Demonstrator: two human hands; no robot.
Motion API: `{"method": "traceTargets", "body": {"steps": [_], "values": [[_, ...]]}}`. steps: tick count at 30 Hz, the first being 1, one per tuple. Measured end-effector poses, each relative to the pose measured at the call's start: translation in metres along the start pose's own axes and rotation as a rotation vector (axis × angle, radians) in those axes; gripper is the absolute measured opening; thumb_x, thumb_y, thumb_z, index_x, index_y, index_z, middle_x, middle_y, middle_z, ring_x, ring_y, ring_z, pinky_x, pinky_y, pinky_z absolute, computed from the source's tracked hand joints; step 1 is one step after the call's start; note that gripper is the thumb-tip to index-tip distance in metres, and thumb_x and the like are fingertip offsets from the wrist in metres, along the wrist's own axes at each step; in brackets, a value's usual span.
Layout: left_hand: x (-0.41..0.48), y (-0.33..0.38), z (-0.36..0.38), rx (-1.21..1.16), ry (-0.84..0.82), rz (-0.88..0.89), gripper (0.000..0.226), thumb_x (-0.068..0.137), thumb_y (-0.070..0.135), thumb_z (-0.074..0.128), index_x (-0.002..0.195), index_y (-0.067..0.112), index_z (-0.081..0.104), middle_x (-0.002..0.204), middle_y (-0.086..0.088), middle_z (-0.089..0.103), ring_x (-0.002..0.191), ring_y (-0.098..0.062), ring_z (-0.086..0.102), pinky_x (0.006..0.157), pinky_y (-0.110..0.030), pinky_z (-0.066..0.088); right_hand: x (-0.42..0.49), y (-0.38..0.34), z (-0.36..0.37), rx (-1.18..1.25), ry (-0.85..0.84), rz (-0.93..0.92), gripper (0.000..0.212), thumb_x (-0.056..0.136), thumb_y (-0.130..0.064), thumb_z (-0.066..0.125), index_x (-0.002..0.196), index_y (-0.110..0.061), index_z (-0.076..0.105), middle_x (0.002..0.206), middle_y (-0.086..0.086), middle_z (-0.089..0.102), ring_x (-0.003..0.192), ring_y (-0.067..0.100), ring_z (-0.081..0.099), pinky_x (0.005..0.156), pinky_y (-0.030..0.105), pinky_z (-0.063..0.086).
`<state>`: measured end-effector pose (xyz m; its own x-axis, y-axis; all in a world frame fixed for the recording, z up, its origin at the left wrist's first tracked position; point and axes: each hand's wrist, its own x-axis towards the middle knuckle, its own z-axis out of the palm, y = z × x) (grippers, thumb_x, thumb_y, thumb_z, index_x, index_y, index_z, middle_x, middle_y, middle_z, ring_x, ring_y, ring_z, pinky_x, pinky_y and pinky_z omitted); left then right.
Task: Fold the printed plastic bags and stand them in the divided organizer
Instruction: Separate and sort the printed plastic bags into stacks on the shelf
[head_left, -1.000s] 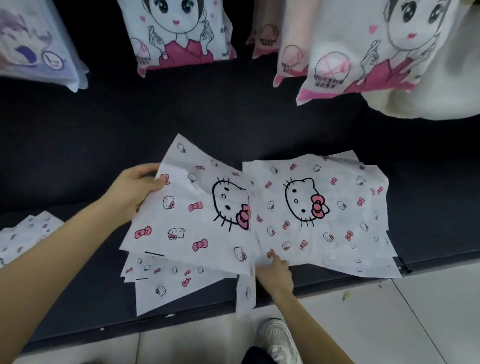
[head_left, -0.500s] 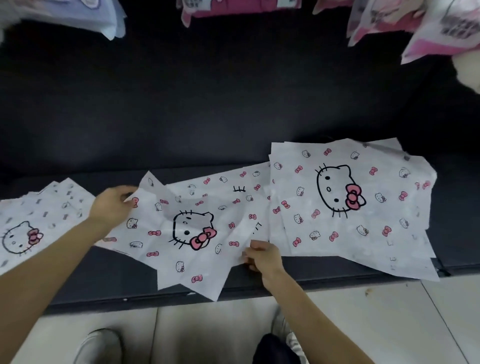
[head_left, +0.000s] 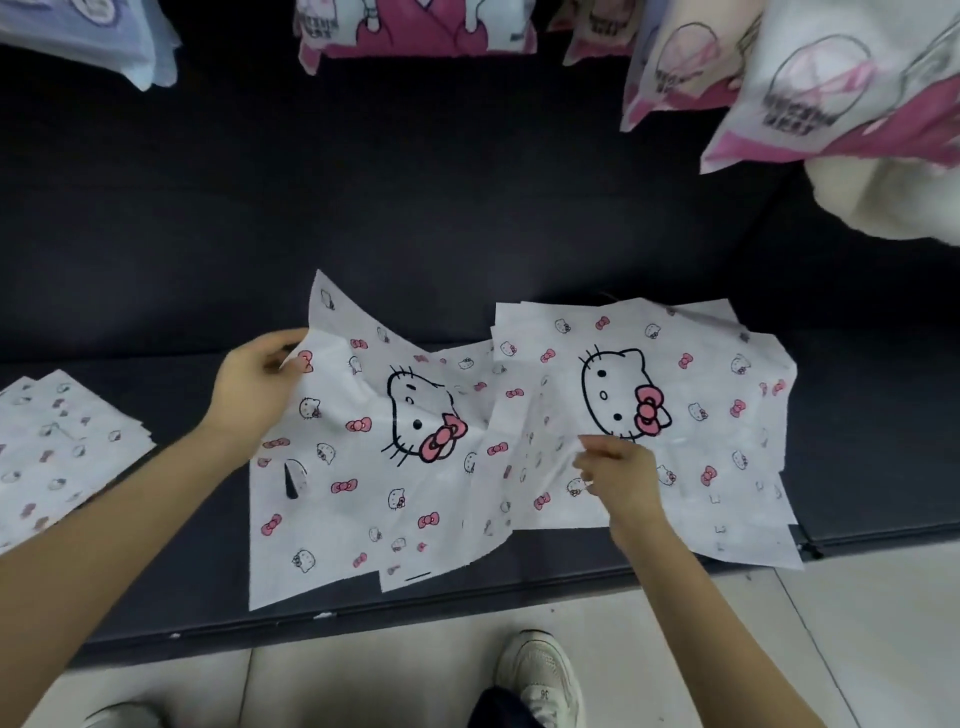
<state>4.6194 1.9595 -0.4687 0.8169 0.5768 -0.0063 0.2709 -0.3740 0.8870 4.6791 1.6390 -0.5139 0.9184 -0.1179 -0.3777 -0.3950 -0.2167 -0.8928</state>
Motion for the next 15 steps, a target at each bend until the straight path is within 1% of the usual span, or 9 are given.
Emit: {"method": "traceTargets", "body": {"steps": [1,3,5,7,8,9,12,14,15], "values": [[-0.002,0.008,0.012,-0.047,-0.007,0.017,0.032,0.095,0.002,0.051,0.112,0.027,0.064,0.091,0.013,0.064,0.081,-0.002,0.059,0.068,-0.011,0.043,0.005,-0.002,-0.012,0.012,0.025,0.007,0.025,0.086,0.010,0.057,0.105,-0.003,0.066,0.074,0.002,0.061,0.063,0.013,0.051,0.059,0.021,0.044],[-0.005,0.021,0.035,-0.102,-0.026,0.058,0.031,0.095,0.002,0.052,0.112,0.026,0.064,0.091,0.013,0.064,0.081,-0.001,0.058,0.069,-0.008,0.042,0.018,0.001,-0.034,0.005,0.066,0.044,0.024,0.086,0.010,0.057,0.106,0.000,0.066,0.073,0.004,0.060,0.062,0.016,0.051,0.058,0.024,0.045],[-0.008,0.035,0.057,-0.136,-0.053,0.098,0.030,0.095,0.003,0.052,0.111,0.024,0.066,0.089,0.011,0.064,0.078,0.003,0.058,0.069,-0.005,0.042,0.031,0.010,-0.051,-0.129,0.079,0.067,0.029,0.089,0.004,0.054,0.114,-0.003,0.065,0.080,0.004,0.064,0.068,0.020,0.054,0.066,0.029,0.047],[-0.012,0.048,0.078,-0.160,-0.090,0.138,0.030,0.095,0.003,0.052,0.107,0.026,0.065,0.085,0.011,0.062,0.071,0.011,0.057,0.066,-0.002,0.040,0.037,0.020,-0.061,-0.467,0.069,0.057,0.036,0.094,-0.014,0.053,0.130,-0.012,0.057,0.110,0.005,0.067,0.091,0.023,0.059,0.083,0.033,0.044],[-0.013,0.054,0.086,-0.170,-0.108,0.157,0.030,0.096,0.003,0.051,0.105,0.028,0.065,0.085,0.011,0.062,0.070,0.012,0.057,0.066,-0.002,0.040,0.037,0.024,-0.061,-0.598,0.066,0.028,0.041,0.096,-0.024,0.053,0.135,-0.015,0.052,0.124,0.006,0.062,0.106,0.023,0.058,0.090,0.032,0.041],[-0.014,0.058,0.094,-0.181,-0.123,0.170,0.032,0.096,0.003,0.051,0.103,0.031,0.065,0.085,0.010,0.063,0.071,0.011,0.057,0.068,-0.004,0.042,0.035,0.028,-0.059,-0.640,0.047,-0.008,0.046,0.096,-0.033,0.054,0.138,-0.016,0.048,0.131,0.006,0.058,0.116,0.022,0.055,0.093,0.031,0.040],[-0.016,0.063,0.105,-0.194,-0.159,0.179,0.032,0.097,0.006,0.051,0.101,0.035,0.064,0.088,0.007,0.065,0.079,0.000,0.060,0.076,-0.014,0.047,0.029,0.042,-0.033,-0.634,-0.074,-0.080,0.060,0.091,-0.047,0.057,0.141,-0.017,0.043,0.132,0.002,0.056,0.118,0.019,0.054,0.094,0.030,0.040],[-0.015,0.062,0.105,-0.174,-0.141,0.170,0.028,0.097,0.008,0.051,0.107,0.029,0.065,0.087,0.005,0.064,0.077,-0.003,0.060,0.072,-0.013,0.047,0.032,0.055,-0.011,-0.634,-0.159,-0.065,0.069,0.088,-0.051,0.058,0.144,-0.016,0.038,0.132,0.001,0.055,0.117,0.019,0.055,0.093,0.030,0.042],[-0.014,0.061,0.102,-0.164,-0.124,0.161,0.026,0.097,0.008,0.052,0.109,0.027,0.065,0.086,0.006,0.064,0.075,-0.003,0.059,0.068,-0.011,0.046,0.033,0.061,0.000,-0.578,-0.180,-0.011,0.072,0.087,-0.052,0.060,0.144,-0.015,0.037,0.131,0.002,0.056,0.117,0.020,0.055,0.093,0.031,0.043]]}}
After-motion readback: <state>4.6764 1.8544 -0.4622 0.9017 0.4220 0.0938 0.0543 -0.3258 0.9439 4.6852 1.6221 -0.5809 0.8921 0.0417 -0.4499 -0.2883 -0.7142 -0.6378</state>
